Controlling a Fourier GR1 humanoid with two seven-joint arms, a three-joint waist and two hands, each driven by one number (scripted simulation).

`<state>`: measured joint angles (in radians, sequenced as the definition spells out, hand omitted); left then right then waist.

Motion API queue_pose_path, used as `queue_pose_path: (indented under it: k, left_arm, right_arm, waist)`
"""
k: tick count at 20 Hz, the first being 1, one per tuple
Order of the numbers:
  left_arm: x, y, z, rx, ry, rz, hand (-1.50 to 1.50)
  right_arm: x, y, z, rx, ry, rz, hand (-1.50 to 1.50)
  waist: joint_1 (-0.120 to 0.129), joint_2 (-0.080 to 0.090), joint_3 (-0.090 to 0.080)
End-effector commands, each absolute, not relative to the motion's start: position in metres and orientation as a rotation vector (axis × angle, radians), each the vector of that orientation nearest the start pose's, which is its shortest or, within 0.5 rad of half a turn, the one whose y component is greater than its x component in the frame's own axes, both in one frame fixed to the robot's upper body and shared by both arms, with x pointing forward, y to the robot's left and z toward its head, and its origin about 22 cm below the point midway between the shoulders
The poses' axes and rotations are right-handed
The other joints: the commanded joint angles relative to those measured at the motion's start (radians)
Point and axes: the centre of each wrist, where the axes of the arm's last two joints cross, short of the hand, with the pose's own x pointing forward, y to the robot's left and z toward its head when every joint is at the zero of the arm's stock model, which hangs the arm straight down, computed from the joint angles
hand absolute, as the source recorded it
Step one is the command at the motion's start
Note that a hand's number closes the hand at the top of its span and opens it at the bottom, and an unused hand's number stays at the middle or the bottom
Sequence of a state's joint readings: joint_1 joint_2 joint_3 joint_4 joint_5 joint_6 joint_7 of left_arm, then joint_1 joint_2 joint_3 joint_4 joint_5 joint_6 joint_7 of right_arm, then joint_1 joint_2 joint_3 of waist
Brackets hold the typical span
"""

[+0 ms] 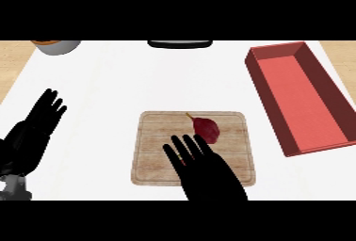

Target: Pick the bell pepper from the cutting board and place it in the cardboard box

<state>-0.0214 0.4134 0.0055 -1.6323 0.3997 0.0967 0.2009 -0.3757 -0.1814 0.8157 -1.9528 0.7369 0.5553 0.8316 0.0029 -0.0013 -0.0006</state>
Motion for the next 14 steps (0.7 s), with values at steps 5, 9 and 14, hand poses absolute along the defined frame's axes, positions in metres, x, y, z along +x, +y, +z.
queue_pose_path:
  k: [5,9,14]
  left_arm:
    - [0.257,0.324,0.050,0.068,-1.438,0.039,0.00]
    - [0.240,0.324,0.040,0.047,-1.455,0.040,0.00]
    - [0.255,0.318,0.045,0.063,-1.437,0.062,0.00]
  right_arm:
    - [0.204,-0.087,0.116,-0.622,-1.240,1.632,-1.50]
    - [0.205,-0.081,0.104,-0.599,-1.269,1.636,-1.50]
    - [0.197,-0.080,0.120,-0.605,-1.333,1.651,-1.50]
  waist:
    - [-0.004,0.002,0.001]
    - [0.000,0.001,0.001]
    - [-0.005,0.001,0.001]
